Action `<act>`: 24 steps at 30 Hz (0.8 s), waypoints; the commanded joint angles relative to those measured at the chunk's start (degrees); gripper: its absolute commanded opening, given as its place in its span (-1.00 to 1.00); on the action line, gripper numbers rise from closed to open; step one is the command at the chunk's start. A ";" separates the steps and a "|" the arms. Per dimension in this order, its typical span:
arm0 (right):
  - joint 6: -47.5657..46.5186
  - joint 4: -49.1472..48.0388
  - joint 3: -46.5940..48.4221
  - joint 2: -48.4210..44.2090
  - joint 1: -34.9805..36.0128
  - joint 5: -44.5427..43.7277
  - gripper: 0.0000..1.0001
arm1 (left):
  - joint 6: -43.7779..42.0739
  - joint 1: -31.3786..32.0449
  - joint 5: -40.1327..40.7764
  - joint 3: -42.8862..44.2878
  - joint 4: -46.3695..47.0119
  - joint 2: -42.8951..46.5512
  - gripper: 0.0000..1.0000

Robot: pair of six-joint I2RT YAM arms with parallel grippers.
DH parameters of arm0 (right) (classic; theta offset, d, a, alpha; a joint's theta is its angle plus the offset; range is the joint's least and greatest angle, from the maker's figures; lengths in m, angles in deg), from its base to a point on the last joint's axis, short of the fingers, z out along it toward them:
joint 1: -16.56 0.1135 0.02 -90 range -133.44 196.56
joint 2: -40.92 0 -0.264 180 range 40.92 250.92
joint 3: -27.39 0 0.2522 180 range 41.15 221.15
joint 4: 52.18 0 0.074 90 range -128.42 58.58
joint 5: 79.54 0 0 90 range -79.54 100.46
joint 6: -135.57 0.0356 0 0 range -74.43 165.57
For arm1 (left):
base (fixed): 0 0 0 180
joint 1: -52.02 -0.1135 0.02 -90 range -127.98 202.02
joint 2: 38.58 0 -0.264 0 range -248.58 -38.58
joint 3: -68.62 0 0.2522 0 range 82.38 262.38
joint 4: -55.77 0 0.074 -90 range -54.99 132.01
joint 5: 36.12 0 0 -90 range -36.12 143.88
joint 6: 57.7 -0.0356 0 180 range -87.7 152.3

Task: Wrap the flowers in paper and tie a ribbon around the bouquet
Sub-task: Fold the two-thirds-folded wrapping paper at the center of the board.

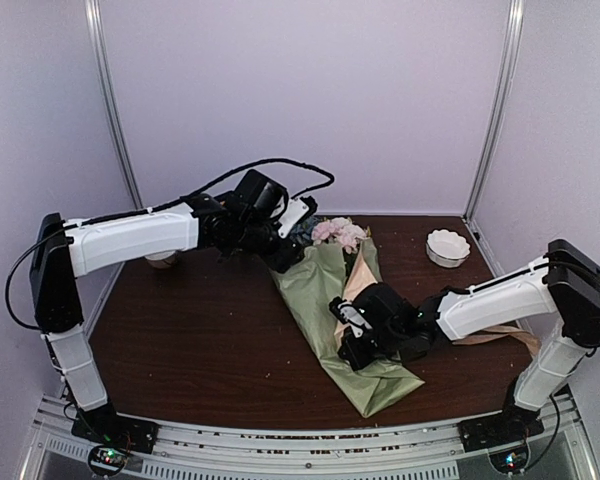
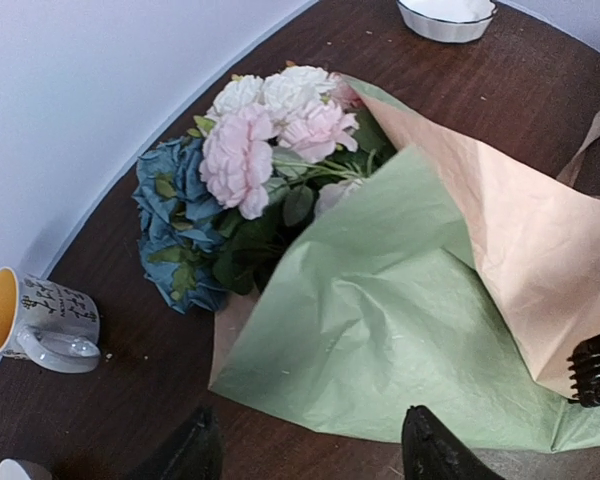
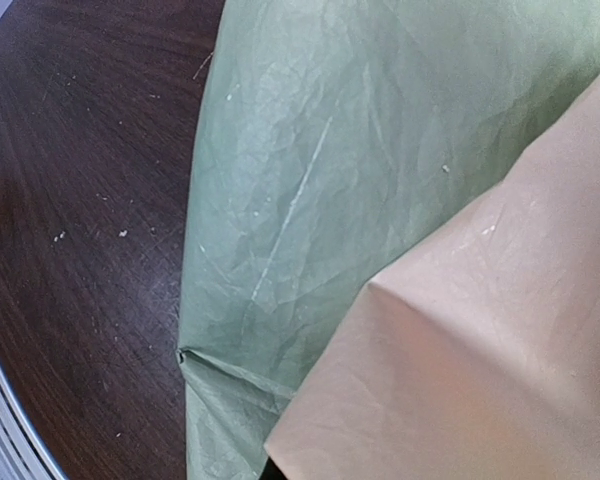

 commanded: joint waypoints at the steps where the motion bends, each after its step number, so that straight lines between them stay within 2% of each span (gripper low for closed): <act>1: 1.34 3.89 1.80 -1.18 0.65 -1.35 -1.00 | 3.82 1.43 -0.72 -1.83 5.29 -0.16 0.26; 6: 2.48 4.56 2.23 -1.53 0.75 -0.26 -1.00 | 5.05 1.43 0.10 3.40 3.33 -4.33 0.18; 24: 3.89 3.91 1.25 -5.29 1.35 -1.94 -1.00 | 10.37 1.52 -0.87 4.56 1.76 -7.54 0.13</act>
